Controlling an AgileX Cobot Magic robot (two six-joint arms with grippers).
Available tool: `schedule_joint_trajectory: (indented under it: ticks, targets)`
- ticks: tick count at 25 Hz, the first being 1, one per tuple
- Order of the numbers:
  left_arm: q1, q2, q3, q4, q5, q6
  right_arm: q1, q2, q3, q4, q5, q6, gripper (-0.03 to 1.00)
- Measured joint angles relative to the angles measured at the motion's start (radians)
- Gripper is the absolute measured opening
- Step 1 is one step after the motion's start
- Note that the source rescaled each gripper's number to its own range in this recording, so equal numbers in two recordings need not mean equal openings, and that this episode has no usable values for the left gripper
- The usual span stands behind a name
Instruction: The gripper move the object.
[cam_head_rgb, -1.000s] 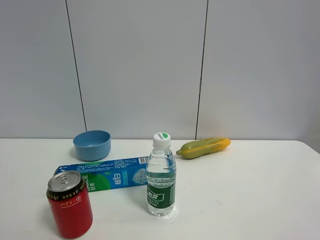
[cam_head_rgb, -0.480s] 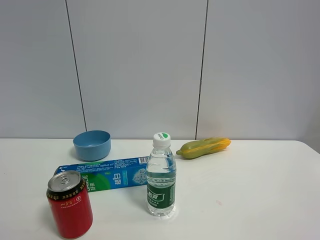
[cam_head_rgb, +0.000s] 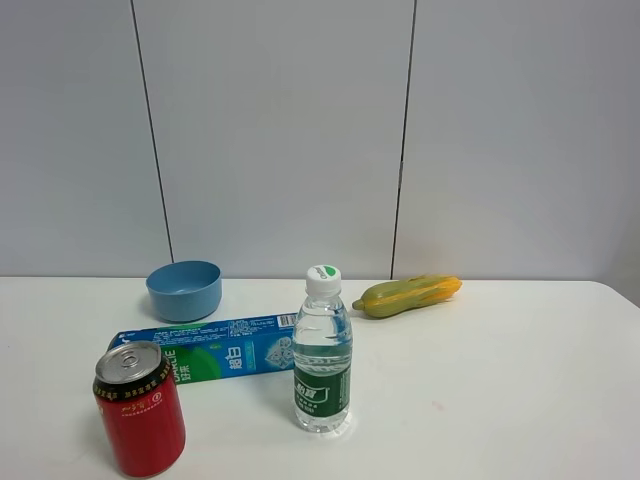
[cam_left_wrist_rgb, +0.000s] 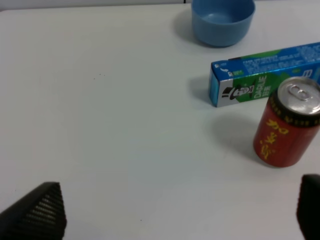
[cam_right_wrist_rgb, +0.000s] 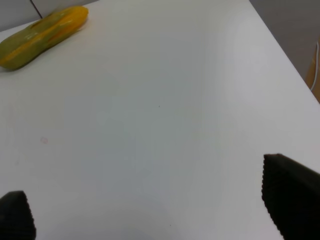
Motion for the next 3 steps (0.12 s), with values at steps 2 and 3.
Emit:
schedule_joint_trajectory:
  ticks: [2, 3]
  targets:
    - [0.0, 0.0, 0.0, 0.0, 0.0, 0.0, 0.0, 0.0, 0.0, 0.0, 0.0, 0.0, 0.79]
    - [0.0, 0.0, 0.0, 0.0, 0.0, 0.0, 0.0, 0.0, 0.0, 0.0, 0.0, 0.0, 0.79]
